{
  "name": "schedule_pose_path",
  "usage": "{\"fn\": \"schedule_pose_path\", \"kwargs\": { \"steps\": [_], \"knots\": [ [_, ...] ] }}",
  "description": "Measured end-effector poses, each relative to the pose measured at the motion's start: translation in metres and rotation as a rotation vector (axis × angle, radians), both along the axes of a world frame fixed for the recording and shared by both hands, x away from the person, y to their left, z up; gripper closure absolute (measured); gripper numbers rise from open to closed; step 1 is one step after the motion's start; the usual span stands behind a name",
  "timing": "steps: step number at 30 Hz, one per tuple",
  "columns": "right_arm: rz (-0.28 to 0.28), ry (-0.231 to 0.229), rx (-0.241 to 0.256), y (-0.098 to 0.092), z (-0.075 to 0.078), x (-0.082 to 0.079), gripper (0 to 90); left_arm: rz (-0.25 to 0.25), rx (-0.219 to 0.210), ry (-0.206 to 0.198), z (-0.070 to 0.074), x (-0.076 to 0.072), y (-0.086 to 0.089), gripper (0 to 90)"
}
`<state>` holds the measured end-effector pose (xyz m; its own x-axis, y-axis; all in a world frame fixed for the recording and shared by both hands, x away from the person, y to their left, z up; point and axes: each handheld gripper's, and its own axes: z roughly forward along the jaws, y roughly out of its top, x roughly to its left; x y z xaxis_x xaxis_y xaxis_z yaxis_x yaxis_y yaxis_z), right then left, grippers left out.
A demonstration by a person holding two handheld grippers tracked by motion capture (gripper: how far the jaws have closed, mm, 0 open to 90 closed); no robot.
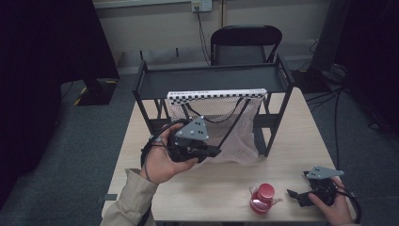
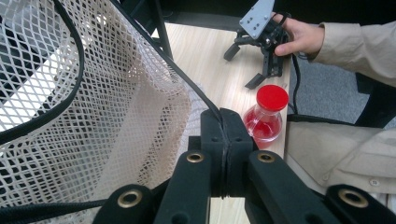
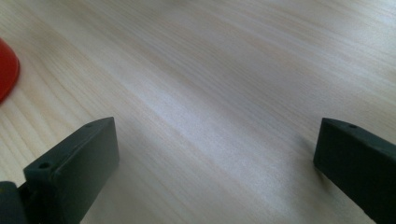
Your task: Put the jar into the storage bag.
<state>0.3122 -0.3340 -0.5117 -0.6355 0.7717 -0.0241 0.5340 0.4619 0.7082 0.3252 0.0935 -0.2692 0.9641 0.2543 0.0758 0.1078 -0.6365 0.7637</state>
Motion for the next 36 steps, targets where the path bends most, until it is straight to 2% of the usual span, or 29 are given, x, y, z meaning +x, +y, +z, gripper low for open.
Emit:
{"fn": "schedule_pose_path", "kwargs": {
  "steps": [5, 8, 10, 15, 18, 22, 28, 32, 36],
  "knots": [
    [-0.011, 0.001, 0.001, 0.001, 0.0, -0.002, 0.0, -0.014, 0.024, -0.003, 0.0, 0.001, -0.001, 89.4],
    [0.011, 0.001, 0.012, 0.002, 0.001, -0.004, 0.8, -0.014, 0.028, 0.0, 0.0, 0.001, -0.002, 89.4],
    [0.032, 0.001, 0.029, 0.002, 0.001, -0.007, 1.4, -0.015, 0.028, 0.002, 0.0, 0.002, -0.002, 89.4],
    [0.033, -0.015, 0.086, 0.005, 0.008, -0.012, 1.4, -0.012, 0.035, 0.003, 0.0, 0.002, -0.003, 89.4],
    [0.034, -0.034, 0.128, 0.006, 0.018, -0.014, 1.4, -0.015, 0.034, 0.005, 0.0, 0.002, -0.003, 89.4],
    [0.043, -0.042, 0.229, 0.007, 0.032, -0.014, 1.6, -0.014, 0.037, 0.005, 0.0, 0.002, -0.003, 89.4],
    [0.069, -0.049, 0.296, 0.012, 0.046, -0.015, 2.0, -0.016, 0.044, 0.009, 0.0, 0.002, -0.004, 89.4],
    [0.12, -0.07, 0.383, 0.017, 0.057, -0.019, 3.1, -0.019, 0.045, 0.009, 0.001, 0.002, -0.005, 89.4],
    [0.218, -0.079, 0.469, 0.028, 0.068, -0.025, 5.2, -0.017, 0.046, 0.012, 0.001, 0.002, -0.005, 89.4]
  ]
}}
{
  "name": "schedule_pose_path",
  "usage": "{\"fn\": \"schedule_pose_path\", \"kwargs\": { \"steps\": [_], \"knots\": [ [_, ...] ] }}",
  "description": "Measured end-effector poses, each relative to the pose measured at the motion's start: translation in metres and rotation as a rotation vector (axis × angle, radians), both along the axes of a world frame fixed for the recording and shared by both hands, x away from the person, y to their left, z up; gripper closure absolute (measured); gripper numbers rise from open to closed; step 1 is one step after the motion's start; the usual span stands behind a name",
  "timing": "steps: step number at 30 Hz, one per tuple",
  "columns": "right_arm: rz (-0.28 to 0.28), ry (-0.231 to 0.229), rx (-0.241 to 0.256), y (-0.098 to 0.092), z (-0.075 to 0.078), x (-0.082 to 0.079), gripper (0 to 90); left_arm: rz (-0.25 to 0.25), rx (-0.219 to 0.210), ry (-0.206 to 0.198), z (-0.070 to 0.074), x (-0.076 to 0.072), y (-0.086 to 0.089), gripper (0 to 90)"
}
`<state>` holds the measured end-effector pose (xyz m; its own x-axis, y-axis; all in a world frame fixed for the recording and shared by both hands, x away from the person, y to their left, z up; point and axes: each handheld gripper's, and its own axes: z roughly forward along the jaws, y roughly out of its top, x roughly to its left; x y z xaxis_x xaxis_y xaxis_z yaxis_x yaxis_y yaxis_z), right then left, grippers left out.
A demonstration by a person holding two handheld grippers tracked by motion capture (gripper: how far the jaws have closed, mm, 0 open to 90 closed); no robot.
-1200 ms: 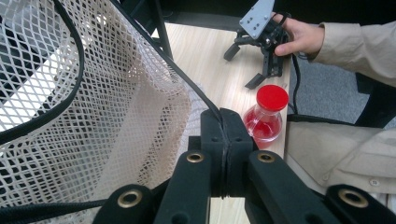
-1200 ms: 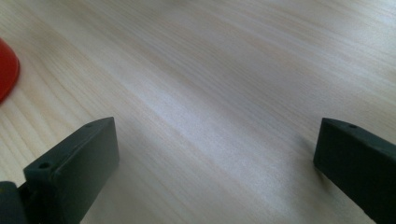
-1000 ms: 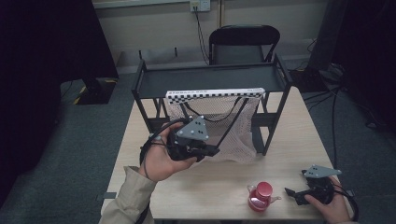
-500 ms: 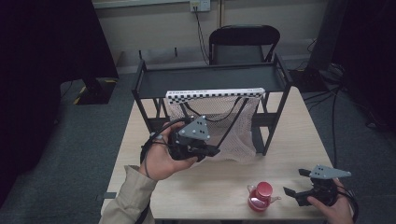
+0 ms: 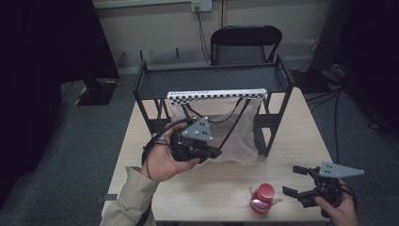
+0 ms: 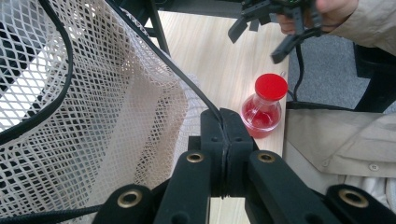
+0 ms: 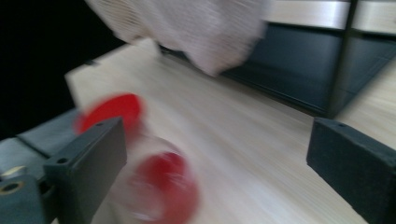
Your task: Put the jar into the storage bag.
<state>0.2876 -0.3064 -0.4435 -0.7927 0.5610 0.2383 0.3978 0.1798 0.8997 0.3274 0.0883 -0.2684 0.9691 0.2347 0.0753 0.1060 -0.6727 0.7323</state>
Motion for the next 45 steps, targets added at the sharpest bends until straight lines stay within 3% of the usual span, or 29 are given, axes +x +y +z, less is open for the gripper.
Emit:
{"fn": "schedule_pose_path", "kwargs": {
  "steps": [5, 12, 14, 21, 25, 41, 45],
  "knots": [
    [0.116, -0.028, 0.038, 0.018, 0.009, -0.007, 8.9, 0.001, 0.003, 0.003, -0.001, 0.0, 0.0, 89.4],
    [0.214, -0.036, 0.004, 0.042, 0.007, -0.011, 17.3, 0.0, 0.001, 0.006, 0.0, 0.0, 0.0, 89.4],
    [0.216, -0.042, -0.016, 0.047, 0.004, -0.01, 20.1, 0.0, -0.003, 0.006, 0.0, 0.0, 0.001, 89.4],
    [0.245, -0.058, -0.078, 0.059, -0.006, -0.009, 48.7, 0.0, -0.003, 0.011, 0.0, 0.0, 0.001, 89.4],
    [0.226, -0.05, -0.08, 0.059, -0.004, -0.007, 48.9, 0.0, -0.008, 0.015, -0.001, 0.001, 0.001, 89.4],
    [0.195, -0.086, -0.059, 0.06, 0.054, 0.0, 49.0, -0.012, -0.017, 0.022, -0.001, 0.002, 0.003, 89.3],
    [0.196, -0.099, -0.057, 0.06, 0.077, 0.004, 49.0, -0.016, -0.022, 0.028, -0.001, 0.003, 0.004, 89.4]
  ]
}}
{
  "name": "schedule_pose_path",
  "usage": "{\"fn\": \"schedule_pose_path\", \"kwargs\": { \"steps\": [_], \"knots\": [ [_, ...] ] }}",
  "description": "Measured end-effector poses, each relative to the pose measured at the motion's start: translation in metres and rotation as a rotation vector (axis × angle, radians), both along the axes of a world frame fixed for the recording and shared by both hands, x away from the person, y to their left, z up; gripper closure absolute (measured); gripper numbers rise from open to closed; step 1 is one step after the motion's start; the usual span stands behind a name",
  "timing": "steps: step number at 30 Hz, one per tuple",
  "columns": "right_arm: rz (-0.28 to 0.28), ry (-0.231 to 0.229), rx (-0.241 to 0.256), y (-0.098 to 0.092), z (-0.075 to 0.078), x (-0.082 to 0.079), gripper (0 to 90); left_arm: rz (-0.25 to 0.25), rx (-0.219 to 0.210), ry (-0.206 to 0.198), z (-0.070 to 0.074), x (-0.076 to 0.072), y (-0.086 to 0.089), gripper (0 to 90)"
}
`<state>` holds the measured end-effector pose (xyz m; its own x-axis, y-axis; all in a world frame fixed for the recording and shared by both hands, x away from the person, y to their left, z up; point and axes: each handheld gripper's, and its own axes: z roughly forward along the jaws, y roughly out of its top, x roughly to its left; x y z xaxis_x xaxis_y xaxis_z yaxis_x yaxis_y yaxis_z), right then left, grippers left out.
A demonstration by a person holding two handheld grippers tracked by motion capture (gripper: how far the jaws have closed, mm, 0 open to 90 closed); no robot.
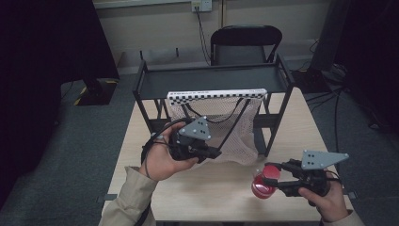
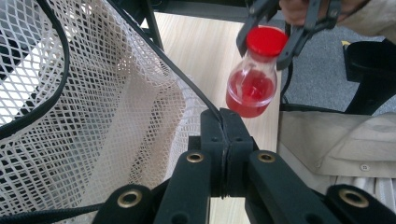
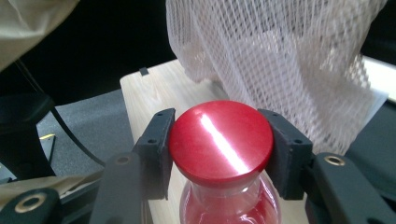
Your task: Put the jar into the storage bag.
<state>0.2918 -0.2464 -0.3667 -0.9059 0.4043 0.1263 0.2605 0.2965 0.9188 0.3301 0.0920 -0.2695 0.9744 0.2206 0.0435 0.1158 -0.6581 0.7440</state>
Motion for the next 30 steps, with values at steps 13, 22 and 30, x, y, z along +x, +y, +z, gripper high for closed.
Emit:
{"fn": "schedule_pose_path", "kwargs": {
  "steps": [13, 22, 30],
  "knots": [
    [0.021, -0.064, -0.001, 0.009, 0.059, 0.007, 49.0, -0.005, -0.004, 0.011, -0.003, 0.003, 0.0, 89.4],
    [0.016, -0.08, 0.009, 0.013, 0.083, 0.013, 49.0, -0.007, -0.007, 0.014, -0.003, 0.002, 0.001, 89.4],
    [0.007, -0.084, 0.021, 0.011, 0.1, 0.017, 49.0, -0.011, -0.01, 0.015, -0.003, 0.003, 0.0, 89.4]
  ]
}}
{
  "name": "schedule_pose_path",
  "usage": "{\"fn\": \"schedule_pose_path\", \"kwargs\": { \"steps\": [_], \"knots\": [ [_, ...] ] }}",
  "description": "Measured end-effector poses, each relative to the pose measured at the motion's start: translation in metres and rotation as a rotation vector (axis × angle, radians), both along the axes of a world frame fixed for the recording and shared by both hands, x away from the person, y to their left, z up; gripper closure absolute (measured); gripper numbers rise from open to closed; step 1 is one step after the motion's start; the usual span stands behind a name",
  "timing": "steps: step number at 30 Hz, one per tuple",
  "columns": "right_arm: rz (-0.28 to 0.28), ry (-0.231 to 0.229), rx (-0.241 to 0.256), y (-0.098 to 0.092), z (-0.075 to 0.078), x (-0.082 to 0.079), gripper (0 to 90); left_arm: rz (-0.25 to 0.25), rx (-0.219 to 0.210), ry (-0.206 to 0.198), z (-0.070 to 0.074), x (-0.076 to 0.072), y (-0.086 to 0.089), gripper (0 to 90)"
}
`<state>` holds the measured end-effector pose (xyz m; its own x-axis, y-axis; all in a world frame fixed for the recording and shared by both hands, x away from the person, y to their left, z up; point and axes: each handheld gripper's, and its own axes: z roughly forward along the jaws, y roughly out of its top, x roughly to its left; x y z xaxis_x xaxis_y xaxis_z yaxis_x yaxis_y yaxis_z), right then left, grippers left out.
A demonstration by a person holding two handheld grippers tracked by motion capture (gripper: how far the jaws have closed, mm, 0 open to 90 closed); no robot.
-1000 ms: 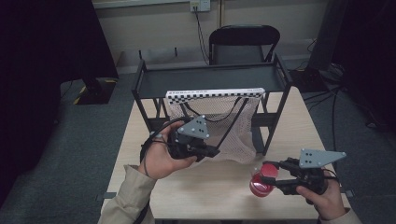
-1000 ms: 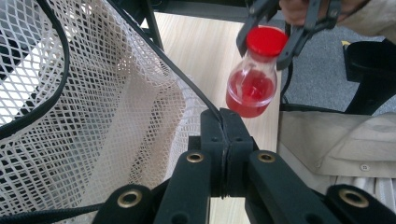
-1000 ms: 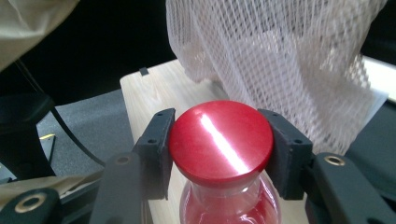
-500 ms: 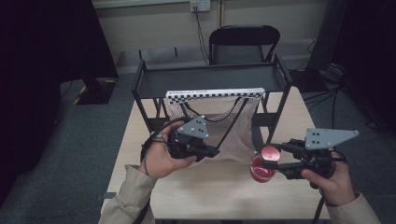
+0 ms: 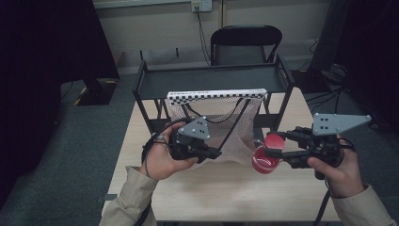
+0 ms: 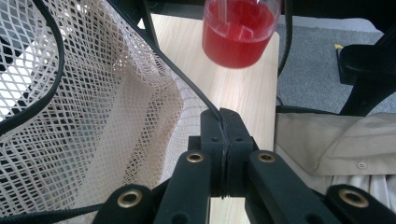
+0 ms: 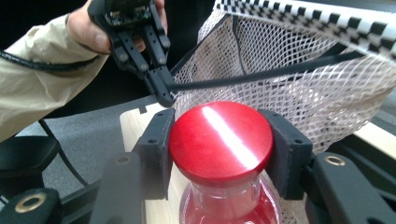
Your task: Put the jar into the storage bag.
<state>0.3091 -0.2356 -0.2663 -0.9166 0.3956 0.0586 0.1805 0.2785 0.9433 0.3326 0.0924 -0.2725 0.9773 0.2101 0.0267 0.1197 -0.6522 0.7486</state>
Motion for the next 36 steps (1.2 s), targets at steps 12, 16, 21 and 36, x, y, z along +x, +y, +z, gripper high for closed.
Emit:
{"fn": "schedule_pose_path", "kwargs": {
  "steps": [12, 16, 21, 36],
  "knots": [
    [-0.016, -0.031, 0.034, 0.004, 0.029, 0.006, 49.0, -0.004, -0.003, 0.003, 0.001, 0.0, -0.001, 89.4],
    [-0.021, -0.041, 0.042, 0.008, 0.037, 0.009, 49.0, -0.01, -0.003, 0.001, 0.002, 0.0, 0.0, 89.4],
    [-0.029, -0.053, 0.048, 0.014, 0.046, 0.014, 49.0, -0.01, -0.006, 0.002, 0.002, 0.0, 0.0, 89.3],
    [-0.038, -0.11, 0.047, 0.046, 0.082, 0.02, 49.0, -0.021, -0.019, 0.002, 0.002, 0.001, 0.001, 89.3]
  ]
}}
